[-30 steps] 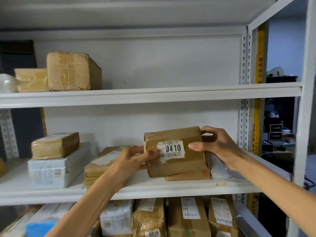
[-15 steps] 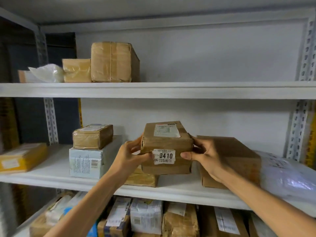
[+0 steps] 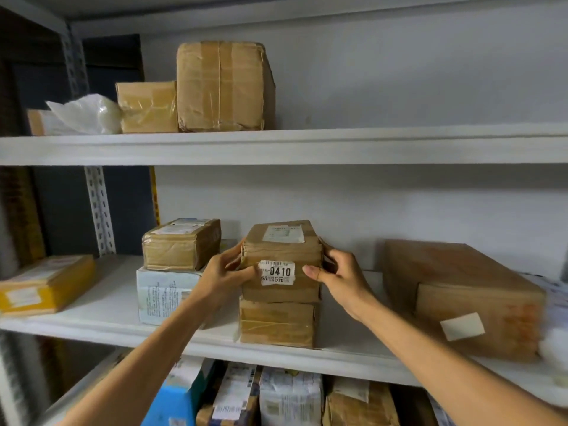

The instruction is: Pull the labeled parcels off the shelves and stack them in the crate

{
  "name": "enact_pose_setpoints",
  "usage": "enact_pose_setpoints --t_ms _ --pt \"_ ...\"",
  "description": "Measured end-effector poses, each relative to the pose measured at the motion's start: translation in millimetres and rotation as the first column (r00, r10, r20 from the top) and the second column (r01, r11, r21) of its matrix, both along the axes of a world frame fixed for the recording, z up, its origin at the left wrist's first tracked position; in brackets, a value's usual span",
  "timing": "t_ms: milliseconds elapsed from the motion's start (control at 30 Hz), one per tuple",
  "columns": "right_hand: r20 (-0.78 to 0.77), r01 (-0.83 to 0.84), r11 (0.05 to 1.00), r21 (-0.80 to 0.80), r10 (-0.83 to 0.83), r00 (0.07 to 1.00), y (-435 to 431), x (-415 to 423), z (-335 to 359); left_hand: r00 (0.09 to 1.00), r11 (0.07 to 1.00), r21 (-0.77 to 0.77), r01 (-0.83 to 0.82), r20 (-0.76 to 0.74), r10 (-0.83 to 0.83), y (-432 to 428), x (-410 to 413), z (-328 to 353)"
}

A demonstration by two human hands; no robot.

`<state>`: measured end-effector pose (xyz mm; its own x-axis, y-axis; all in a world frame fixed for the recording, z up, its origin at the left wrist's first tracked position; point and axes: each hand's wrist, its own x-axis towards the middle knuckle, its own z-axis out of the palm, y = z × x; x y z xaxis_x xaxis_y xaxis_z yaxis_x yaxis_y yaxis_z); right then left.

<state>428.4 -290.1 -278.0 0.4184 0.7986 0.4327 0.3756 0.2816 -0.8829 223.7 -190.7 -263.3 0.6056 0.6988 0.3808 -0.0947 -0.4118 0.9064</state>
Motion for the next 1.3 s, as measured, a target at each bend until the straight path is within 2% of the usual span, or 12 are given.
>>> enact_pose_setpoints --t_ms 167,333,433,533,633,700,733,767,833,1067,1133,1300 --pt "0.056 0.041 0.999 -0.022 -0.04 0.998 7 -4 2 0.997 0.999 0.016 -0.041 -0.063 0.042 14 2 -2" --pt "0.213 0.052 0.99 -0.13 -0.023 0.977 -4 -8 9 0.986 0.996 0.029 -0.087 -0.14 0.091 12 -3 2" --pt "0.332 0.072 0.983 -0.171 -0.012 0.943 -20 -7 16 0.948 0.967 0.182 -0.179 -0.232 0.219 6 -3 7" --pt "0.516 0.178 0.953 -0.245 -0.028 0.856 -41 3 19 0.856 0.86 0.475 -0.187 -0.351 0.38 2 -6 15" --pt "0.653 0.3 0.882 -0.363 0.011 0.758 -64 15 18 0.654 0.688 0.71 -0.148 -0.452 0.607 -14 -8 25" --pt "0.723 0.341 0.847 -0.407 0.071 0.687 -82 23 19 0.524 0.563 0.815 -0.136 -0.423 0.739 -33 -5 31" --pt "0.745 0.353 0.839 -0.414 0.09 0.661 -90 27 20 0.512 0.506 0.852 -0.136 -0.377 0.772 -42 -1 34" --pt "0.764 0.361 0.834 -0.418 0.107 0.637 -100 30 22 0.525 0.47 0.872 -0.134 -0.34 0.78 -54 3 38" --pt "0.787 0.373 0.825 -0.425 0.133 0.602 -120 39 22 0.571 0.462 0.883 -0.085 -0.337 0.749 -77 20 43" --pt "0.783 0.432 0.765 -0.478 0.148 0.605 -194 82 18 0.607 0.493 0.839 0.23 -0.52 0.601 -154 117 31" --pt "0.774 0.454 0.741 -0.494 0.137 0.618 -225 101 14 0.601 0.515 0.815 0.266 -0.558 0.572 -168 142 21" --pt "0.809 0.565 0.664 -0.489 0.104 0.578 -281 139 9 0.606 0.537 0.796 0.278 -0.58 0.545 -183 172 3"
